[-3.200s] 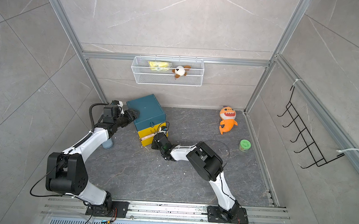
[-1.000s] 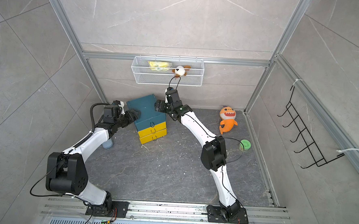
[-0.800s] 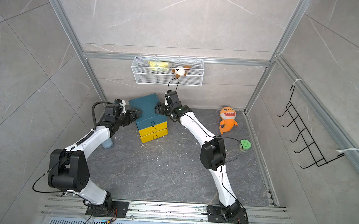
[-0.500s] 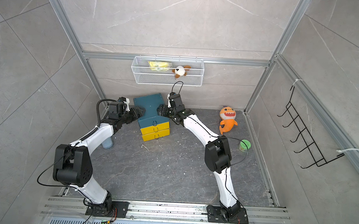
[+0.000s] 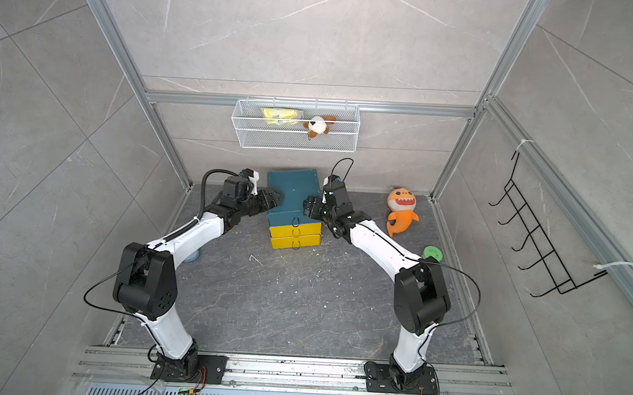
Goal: Place the umbrella in the drawer by color
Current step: Move the storage box to the center of the board.
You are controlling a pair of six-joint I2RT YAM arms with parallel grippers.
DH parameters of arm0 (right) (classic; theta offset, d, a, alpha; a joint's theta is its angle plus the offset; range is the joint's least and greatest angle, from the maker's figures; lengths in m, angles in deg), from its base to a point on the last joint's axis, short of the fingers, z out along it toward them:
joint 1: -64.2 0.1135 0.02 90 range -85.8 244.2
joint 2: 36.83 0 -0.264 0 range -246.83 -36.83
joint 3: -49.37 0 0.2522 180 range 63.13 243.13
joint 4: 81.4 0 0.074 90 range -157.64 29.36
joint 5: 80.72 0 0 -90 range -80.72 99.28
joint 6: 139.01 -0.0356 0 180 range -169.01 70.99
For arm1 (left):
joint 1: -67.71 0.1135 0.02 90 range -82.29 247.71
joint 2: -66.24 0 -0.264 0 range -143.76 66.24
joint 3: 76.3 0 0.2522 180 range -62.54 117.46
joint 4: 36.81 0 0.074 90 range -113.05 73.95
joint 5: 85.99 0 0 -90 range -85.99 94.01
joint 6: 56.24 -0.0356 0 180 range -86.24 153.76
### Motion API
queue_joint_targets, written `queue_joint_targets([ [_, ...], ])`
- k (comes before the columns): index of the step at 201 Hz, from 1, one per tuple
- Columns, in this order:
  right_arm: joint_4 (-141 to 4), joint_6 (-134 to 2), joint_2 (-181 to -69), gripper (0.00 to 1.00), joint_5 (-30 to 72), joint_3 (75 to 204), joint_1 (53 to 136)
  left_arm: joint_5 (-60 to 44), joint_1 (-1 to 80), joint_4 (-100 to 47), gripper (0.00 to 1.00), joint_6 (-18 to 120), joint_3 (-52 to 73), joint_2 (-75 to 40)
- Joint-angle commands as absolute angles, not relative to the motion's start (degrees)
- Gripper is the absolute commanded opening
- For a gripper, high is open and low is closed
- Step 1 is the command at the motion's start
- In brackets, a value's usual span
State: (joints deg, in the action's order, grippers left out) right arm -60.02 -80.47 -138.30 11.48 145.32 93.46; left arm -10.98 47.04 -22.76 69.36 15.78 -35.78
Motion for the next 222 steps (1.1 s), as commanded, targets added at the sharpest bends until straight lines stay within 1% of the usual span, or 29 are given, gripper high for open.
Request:
queue_joint_targets([
  [1,-57.4,-79.1,-134.5,0.79,16.1,139.1,95.5,-15.6,38.9,-10.3,0.82,68.0,13.3,-42.2],
  [42,-57.3,-78.1,-127.8,0.78,14.6,131.6,95.0,-14.6,36.9,-10.1,0.83,68.0,13.2,-41.9],
  [79,-56.3,-77.4,-125.3,0.80,13.6,129.9,94.1,-11.0,36.9,-8.1,0.85,67.0,12.0,-39.1],
  [104,-55.5,-76.5,-122.7,0.82,11.6,129.2,93.8,-6.3,37.1,-6.4,0.89,66.1,10.8,-35.3],
  [136,-54.1,-74.6,-118.9,0.84,9.1,129.6,93.3,-0.9,37.8,-3.5,0.98,64.6,10.4,-29.5],
  [147,-53.7,-73.5,-117.4,0.84,8.2,129.8,93.2,1.8,38.1,-1.7,1.00,63.9,10.7,-27.2],
  [182,-54.8,-68.3,-111.2,0.86,4.4,129.1,93.3,14.2,38.4,3.3,1.00,61.6,10.1,-16.3],
  [184,-54.9,-67.7,-110.7,0.95,4.0,128.8,93.4,15.0,38.4,3.5,1.00,61.4,10.0,-15.6],
  [187,-55.2,-67.0,-110.1,0.99,3.4,128.6,93.6,16.3,38.4,3.6,1.00,61.2,9.7,-14.4],
  [200,-58.3,-69.1,-107.4,1.00,0.6,126.1,93.7,21.7,38.4,3.8,1.00,59.6,8.3,-9.0],
  [213,-63.4,-69.7,-104.7,1.00,0.3,122.6,93.7,27.5,38.5,4.1,1.00,57.7,6.5,-3.7],
  [222,-64.1,-71.5,-103.4,1.00,-1.1,121.2,93.8,31.6,38.6,4.1,1.00,56.9,5.1,0.0],
])
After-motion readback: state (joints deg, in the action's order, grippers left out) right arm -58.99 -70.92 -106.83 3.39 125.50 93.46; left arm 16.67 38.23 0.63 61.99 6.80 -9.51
